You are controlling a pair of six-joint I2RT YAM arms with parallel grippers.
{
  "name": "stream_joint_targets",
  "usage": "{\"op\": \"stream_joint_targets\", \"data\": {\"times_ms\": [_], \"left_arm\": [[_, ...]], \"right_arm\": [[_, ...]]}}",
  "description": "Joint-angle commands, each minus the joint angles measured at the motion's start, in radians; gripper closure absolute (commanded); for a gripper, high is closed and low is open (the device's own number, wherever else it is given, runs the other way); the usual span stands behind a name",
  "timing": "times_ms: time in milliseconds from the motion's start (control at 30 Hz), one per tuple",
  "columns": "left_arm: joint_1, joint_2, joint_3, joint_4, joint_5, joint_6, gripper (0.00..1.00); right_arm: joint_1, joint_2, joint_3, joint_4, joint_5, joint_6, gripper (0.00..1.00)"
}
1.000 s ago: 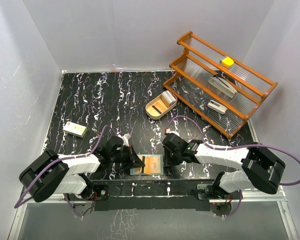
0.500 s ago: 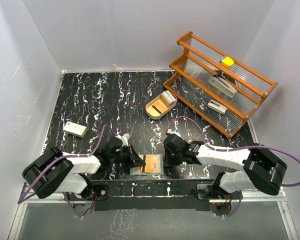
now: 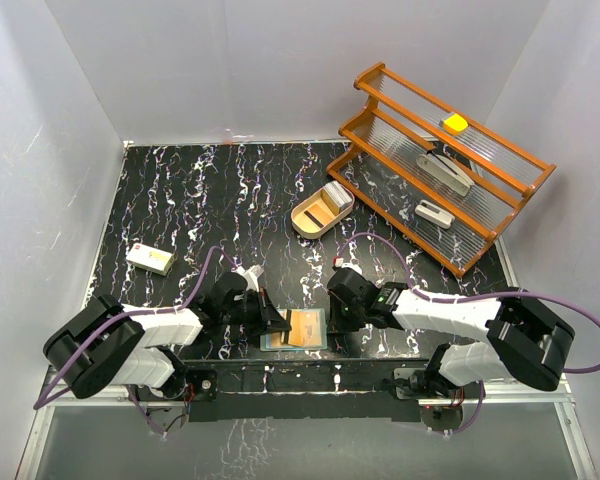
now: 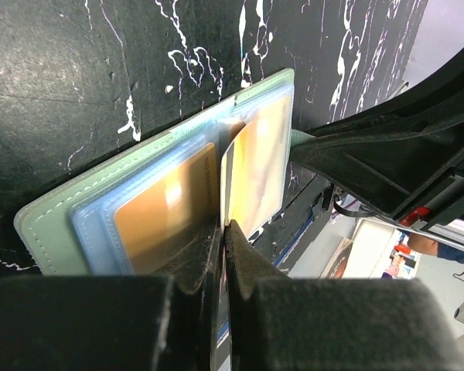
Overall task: Put the credit cards into the card holder
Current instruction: Insert the credit card into the card holder.
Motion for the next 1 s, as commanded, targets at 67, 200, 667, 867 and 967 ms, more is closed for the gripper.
{"op": "stream_joint_targets", "data": {"times_ms": [67,200,667,867,967], "left_arm": [[-0.003,0.004,-0.009,-0.041,-0.069,0.041,1.00],[-0.003,0.002,-0.024,-0.004,-0.074,0.040,1.00],[-0.003,0.018,0.042,-0.121,-0.067,0.153,1.00],[-0.005,0.048,-0.010,0.052,-0.036,0.029,1.00],[-0.006,0.053,-0.059,0.181,-0.047,-0.063,1.00]], "right_arm": [[0.012,-0.019,-0.023,0.061,-0.006,0.028,0.96],[0.014,-0.024,-0.029,0.067,-0.008,0.040,0.96],[0.016,-0.032,-0.037,0.061,-0.002,0.061,0.97],[0.017,-0.036,-0.052,0.085,-0.012,0.090,0.97],[0.019,-0.043,-0.062,0.103,-0.012,0.113,0.97]]}}
